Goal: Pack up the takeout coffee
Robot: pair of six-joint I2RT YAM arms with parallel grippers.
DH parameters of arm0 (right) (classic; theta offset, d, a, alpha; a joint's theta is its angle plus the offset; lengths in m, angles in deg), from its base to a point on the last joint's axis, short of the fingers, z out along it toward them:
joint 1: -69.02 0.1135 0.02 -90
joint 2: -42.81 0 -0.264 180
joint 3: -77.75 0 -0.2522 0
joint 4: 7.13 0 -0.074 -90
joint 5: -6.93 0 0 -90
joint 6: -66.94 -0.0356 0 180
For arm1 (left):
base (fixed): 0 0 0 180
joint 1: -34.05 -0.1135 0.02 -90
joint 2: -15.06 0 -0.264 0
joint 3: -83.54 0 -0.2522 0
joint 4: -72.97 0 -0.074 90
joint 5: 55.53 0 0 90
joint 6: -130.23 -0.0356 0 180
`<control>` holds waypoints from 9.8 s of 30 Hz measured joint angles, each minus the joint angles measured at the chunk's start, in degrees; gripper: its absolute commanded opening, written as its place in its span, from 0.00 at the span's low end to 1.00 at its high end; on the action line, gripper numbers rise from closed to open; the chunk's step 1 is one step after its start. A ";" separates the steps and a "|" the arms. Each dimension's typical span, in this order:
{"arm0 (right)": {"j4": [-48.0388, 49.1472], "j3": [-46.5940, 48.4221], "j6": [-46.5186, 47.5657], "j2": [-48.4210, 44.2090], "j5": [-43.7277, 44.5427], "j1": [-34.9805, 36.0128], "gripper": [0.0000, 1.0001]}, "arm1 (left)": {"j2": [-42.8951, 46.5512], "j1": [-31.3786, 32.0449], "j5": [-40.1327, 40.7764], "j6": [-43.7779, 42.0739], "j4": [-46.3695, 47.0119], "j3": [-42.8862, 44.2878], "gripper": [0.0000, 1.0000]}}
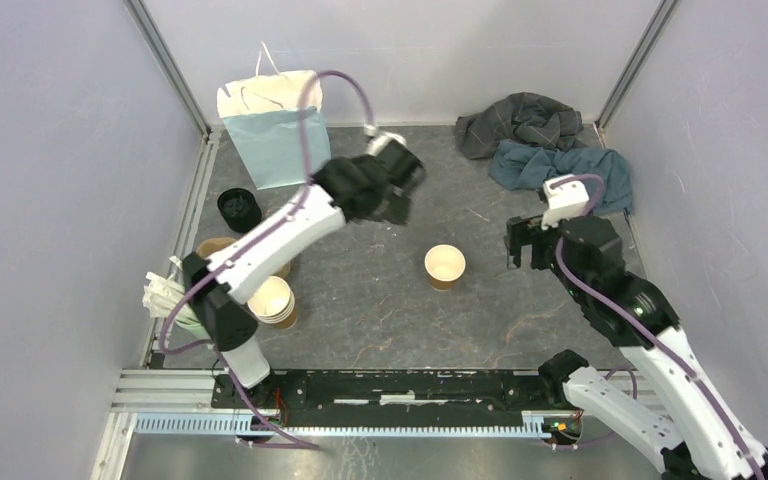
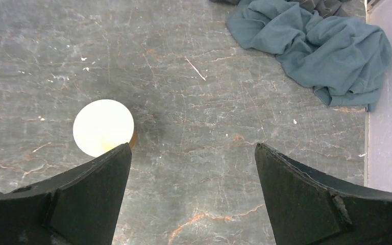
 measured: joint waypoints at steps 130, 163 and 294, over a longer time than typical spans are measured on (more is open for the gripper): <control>13.99 8.79 3.89 24.30 -19.34 10.56 0.98 | 29.24 -42.25 -66.88 44.92 66.75 -45.09 0.02; 53.11 7.10 -65.11 24.46 -57.13 1.88 0.98 | 26.95 -27.41 -80.24 55.43 106.25 -50.25 0.02; 4.04 1.77 1.60 32.37 -19.82 1.36 0.75 | 16.92 -31.45 -61.72 14.99 46.90 -36.02 0.98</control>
